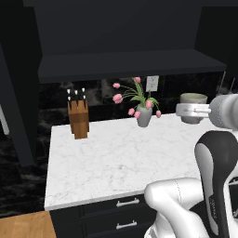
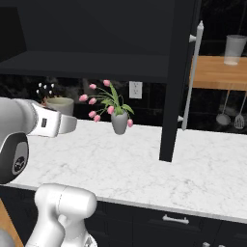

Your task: Gather all objects into one cabinet and sort the glasses and bowls to opposite sides.

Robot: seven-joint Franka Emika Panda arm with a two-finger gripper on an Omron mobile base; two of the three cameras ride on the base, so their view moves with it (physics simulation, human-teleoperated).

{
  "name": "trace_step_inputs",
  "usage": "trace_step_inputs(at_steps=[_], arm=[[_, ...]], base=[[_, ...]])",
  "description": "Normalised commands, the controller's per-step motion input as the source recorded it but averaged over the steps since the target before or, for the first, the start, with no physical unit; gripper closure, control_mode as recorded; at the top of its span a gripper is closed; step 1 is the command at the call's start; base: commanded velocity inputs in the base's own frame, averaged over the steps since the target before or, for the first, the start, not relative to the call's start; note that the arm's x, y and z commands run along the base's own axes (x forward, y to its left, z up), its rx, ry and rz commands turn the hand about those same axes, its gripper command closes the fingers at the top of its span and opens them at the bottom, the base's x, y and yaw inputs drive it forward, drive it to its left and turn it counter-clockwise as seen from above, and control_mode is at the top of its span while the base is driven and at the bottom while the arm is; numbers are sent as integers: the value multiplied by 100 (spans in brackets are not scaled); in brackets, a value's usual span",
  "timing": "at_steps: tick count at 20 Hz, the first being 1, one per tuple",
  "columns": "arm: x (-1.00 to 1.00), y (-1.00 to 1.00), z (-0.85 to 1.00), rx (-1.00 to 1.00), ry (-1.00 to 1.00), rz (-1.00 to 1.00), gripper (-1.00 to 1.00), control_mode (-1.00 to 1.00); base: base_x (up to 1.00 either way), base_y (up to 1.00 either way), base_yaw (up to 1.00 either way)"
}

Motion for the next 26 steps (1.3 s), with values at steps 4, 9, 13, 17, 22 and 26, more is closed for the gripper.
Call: trace_step_inputs(at_steps=[4,9,13,17,22,26], arm=[[0,0,0,0,0,0,100,-100],[0,0,0,0,0,0,100,100],[0,0,0,0,0,0,100,100],[0,0,0,0,0,0,100,100],[0,0,0,0,0,0,100,100],[0,0,0,0,0,0,100,100]], base=[[0,0,0],[-15,0,0],[-97,0,-2],[-100,0,-3],[-100,0,-6],[-72,0,-49]])
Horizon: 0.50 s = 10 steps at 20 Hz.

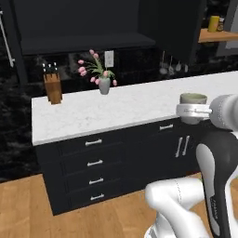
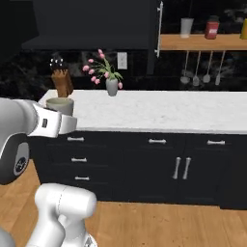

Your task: Gather all objects into one cabinet and sort the glasses and bowls to opposite sides.

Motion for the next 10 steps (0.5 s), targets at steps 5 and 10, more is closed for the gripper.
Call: trace_step_inputs(at_steps=[5,10], arm=[[0,0,0,0,0,0,100,100],[0,0,0,0,0,0,100,100]], base=[[-26,0,-67],[-4,1,-69]])
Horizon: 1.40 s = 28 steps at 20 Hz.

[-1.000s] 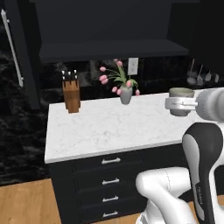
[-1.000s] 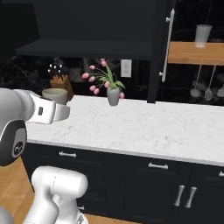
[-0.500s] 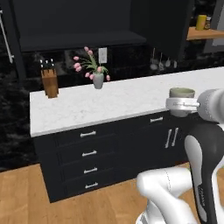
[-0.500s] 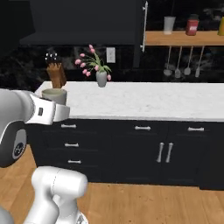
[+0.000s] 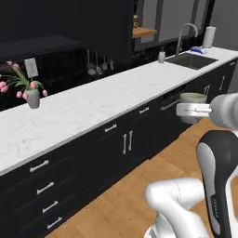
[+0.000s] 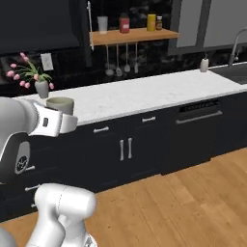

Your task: Gather all objects into one cabinet and sort the glasses and bowls to opposite sides.

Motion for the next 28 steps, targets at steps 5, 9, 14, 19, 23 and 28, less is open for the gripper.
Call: trace_step_inputs(at_steps=[5,9,14,19,23,28], arm=[[0,0,0,0,0,0,100,100],[0,0,0,0,0,0,100,100],[0,0,0,0,0,0,100,100],[0,0,0,0,0,0,100,100],[0,0,0,0,0,0,100,100],[0,0,0,0,0,0,100,100]], base=[[2,-10,-59],[19,0,-55],[33,0,-56],[56,0,-56],[63,0,-54],[70,0,-51]])
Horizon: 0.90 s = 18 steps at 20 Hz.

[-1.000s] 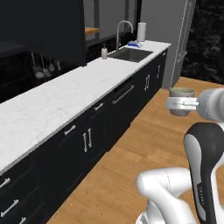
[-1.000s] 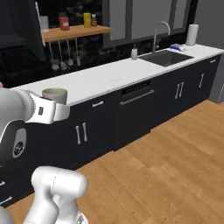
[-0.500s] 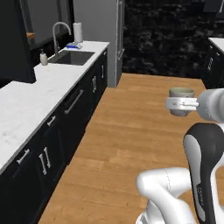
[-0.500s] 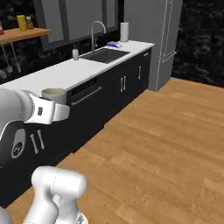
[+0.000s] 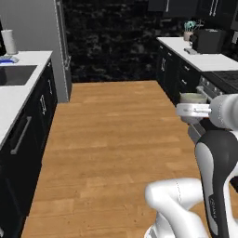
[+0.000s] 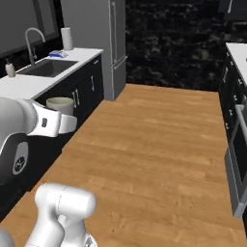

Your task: Gather all objects into one cabinet and sort the glasses and bowls to opposite sides.

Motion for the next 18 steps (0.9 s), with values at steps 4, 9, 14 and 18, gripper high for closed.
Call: trace_step_inputs(at_steps=[4,9,14,18], arm=[[0,0,0,0,0,0,100,100],[0,0,0,0,0,0,100,100],[0,0,0,0,0,0,100,100],[0,0,0,0,0,0,100,100]], base=[[93,3,-29],[100,17,-4],[100,10,0],[100,29,0]])
